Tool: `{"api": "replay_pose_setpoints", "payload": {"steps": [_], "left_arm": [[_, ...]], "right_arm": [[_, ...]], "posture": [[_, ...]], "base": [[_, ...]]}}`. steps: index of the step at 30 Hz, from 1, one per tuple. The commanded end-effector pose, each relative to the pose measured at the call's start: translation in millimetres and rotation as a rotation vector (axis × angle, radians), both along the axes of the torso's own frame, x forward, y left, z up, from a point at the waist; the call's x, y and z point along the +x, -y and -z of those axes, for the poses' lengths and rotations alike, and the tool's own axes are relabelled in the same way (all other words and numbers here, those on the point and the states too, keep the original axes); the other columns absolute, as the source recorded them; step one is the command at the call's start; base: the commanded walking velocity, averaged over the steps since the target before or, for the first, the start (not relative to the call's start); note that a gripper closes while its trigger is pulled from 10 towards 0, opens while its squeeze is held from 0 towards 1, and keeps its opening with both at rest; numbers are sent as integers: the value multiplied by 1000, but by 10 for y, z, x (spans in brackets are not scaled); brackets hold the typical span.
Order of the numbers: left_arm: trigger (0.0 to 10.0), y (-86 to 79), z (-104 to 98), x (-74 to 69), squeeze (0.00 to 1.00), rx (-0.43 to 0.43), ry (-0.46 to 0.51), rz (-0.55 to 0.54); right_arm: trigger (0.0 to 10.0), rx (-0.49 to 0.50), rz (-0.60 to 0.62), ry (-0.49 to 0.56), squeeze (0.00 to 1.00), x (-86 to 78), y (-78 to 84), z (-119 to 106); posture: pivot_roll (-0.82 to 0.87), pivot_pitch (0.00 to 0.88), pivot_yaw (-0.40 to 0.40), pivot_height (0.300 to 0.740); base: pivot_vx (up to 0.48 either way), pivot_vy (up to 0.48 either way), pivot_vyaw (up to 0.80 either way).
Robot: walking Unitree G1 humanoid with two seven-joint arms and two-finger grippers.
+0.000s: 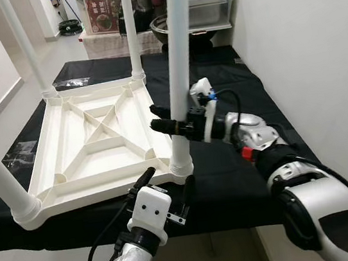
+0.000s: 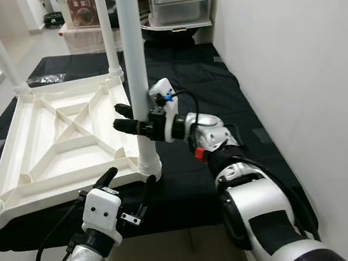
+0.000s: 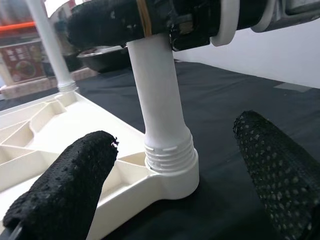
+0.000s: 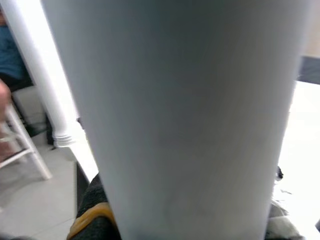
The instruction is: Building children table
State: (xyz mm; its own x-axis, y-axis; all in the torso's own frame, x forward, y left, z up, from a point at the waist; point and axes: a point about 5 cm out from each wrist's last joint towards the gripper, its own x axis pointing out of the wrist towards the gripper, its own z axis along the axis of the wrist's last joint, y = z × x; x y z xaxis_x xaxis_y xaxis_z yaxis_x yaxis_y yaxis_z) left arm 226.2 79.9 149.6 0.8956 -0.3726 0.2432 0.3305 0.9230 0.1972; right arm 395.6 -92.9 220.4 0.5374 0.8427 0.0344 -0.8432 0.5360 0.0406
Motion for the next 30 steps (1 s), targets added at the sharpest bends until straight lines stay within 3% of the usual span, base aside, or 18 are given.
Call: {"api": "replay_pose_setpoints", "payload": {"steps": [1,4,7,8,9,10,14,17,21,22,25,26,28,30], "left_arm": [[10000,12,25,3,0,7,-3,1],[10000,22,20,3,0,5,-3,3],[10000,23,17,5,0,5,-3,3],[10000,22,15,11,0,6,-3,1],[10000,22,15,11,0,6,-3,1],[10000,23,16,16,0,8,-4,1],[10000,21,13,22,0,10,-3,0],[10000,21,16,25,0,13,-3,-2],[10000,23,19,25,0,13,-5,-2],[10000,23,21,26,0,13,-6,-1],[10000,24,23,24,0,13,-7,0],[10000,24,26,23,0,13,-8,0],[10000,22,28,26,0,12,-11,0],[10000,22,28,26,0,12,-11,0]], "right_arm": [[0,22,121,-24,0,53,73,10],[0,-2,352,-21,0,123,178,40],[0,-18,436,-32,0,144,207,60],[0,-71,704,-109,0,192,332,153],[0,-71,704,-109,0,192,332,153],[0,-95,917,-164,0,200,438,218],[0,-12,1244,-197,0,159,550,210],[0,50,1332,-184,0,125,493,155],[0,117,1272,-162,0,131,312,75],[10000,143,1225,-137,0,137,237,32],[10000,148,1155,-78,0,141,171,-17],[10000,165,1114,-47,1000,134,134,-43],[10000,166,987,51,1000,114,94,-78],[10000,166,987,51,1000,114,94,-78]], "posture": [[83,33,-83,740],[80,36,-84,740],[79,36,-85,740],[73,39,-80,740],[73,39,-80,740],[71,39,-82,740],[67,43,-83,740],[72,44,-86,740],[72,44,-87,740],[72,43,-86,740],[72,46,-82,740],[71,44,-84,740],[71,47,-86,740],[71,47,-86,740]], "base": [[0,0,0],[0,0,0],[0,0,0],[0,0,0],[0,0,0],[0,0,0],[0,0,0],[0,0,0],[0,0,0],[0,0,0],[0,0,0],[0,0,0],[0,0,0],[0,0,0]]}}
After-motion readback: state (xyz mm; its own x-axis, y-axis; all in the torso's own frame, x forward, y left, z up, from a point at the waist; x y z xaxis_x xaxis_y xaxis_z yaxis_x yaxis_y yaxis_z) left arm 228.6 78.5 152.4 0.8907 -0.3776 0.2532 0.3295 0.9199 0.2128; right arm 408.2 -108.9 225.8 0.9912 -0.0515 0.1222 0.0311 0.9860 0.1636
